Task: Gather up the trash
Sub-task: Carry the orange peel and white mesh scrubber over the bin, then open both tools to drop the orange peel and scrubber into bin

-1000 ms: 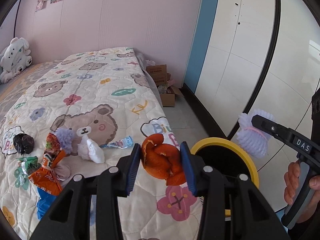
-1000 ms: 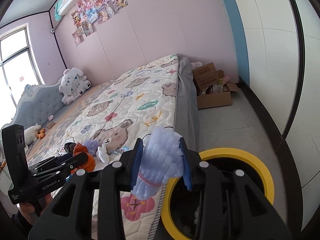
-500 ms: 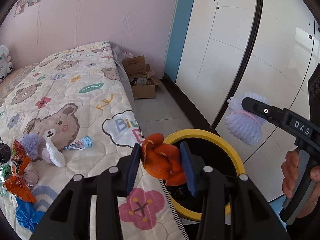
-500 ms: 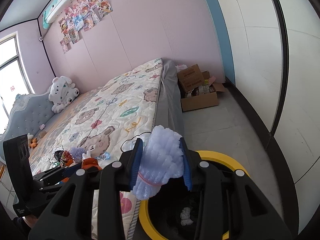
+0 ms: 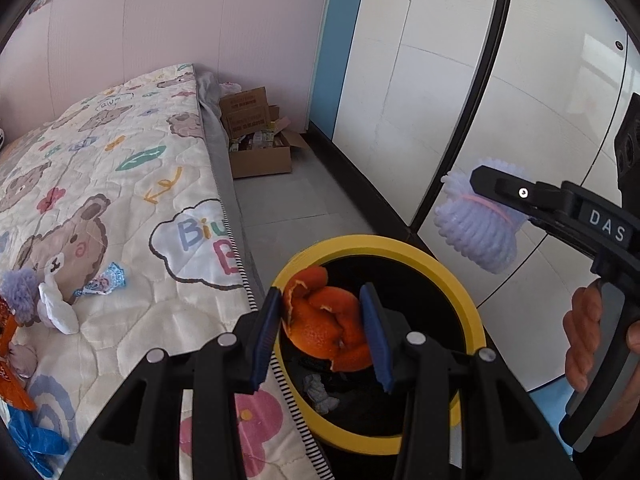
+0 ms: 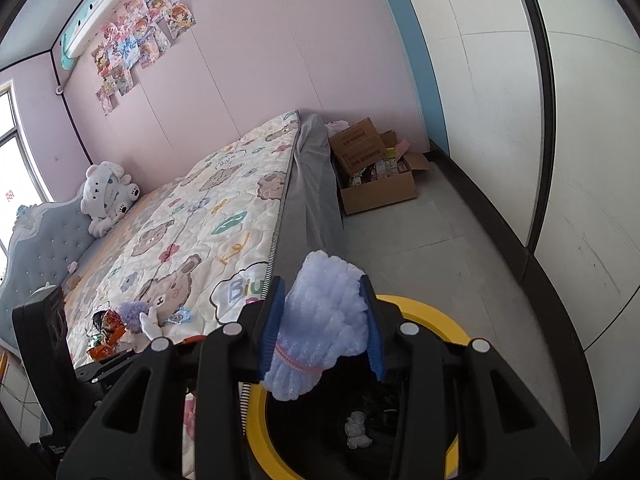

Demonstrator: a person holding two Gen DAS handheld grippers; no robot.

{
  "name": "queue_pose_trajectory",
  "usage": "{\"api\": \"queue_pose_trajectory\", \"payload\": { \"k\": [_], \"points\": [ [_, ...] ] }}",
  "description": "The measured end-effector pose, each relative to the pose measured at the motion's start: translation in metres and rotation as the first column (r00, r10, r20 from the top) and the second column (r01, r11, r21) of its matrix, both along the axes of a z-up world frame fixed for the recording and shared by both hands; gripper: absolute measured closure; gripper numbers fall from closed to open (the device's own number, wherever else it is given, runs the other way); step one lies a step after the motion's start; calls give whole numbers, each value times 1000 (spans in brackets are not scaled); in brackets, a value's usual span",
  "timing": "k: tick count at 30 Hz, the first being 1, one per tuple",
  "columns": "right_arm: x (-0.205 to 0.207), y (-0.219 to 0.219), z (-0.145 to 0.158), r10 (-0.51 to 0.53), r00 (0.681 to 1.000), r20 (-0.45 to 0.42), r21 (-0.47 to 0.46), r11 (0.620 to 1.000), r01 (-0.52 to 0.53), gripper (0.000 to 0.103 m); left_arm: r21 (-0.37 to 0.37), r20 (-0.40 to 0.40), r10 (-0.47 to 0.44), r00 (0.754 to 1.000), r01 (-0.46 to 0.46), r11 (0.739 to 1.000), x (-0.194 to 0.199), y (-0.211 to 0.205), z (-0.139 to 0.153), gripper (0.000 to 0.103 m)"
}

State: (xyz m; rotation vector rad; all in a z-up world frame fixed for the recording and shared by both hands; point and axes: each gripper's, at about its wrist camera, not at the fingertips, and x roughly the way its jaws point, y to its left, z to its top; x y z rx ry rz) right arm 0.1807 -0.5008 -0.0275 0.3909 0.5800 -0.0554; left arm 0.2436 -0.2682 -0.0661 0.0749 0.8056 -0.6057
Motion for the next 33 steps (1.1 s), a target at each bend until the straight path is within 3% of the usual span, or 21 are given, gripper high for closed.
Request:
{"api": "queue_pose_trajectory", "payload": {
  "k": [10, 18, 28, 33],
  "points": [
    [21, -15, -31, -27, 998, -62, 37, 999, 29, 66, 20, -44, -30, 999, 31, 999, 1, -22, -26, 64],
    [26, -18, -39, -38, 997, -72, 47, 998, 41, 58, 3, -73, -31, 997, 31, 1000, 3, -24, -34, 63],
    [19, -29, -35, -94, 994, -50, 66, 993, 97, 44, -16, -37, -34, 999, 34, 999, -2, -24, -28, 31],
    [12, -31, -32, -106, 994, -33, 68, 992, 108, 42, -23, -20, -18, 1000, 17, 1000, 0, -19, -22, 23]
  ]
}}
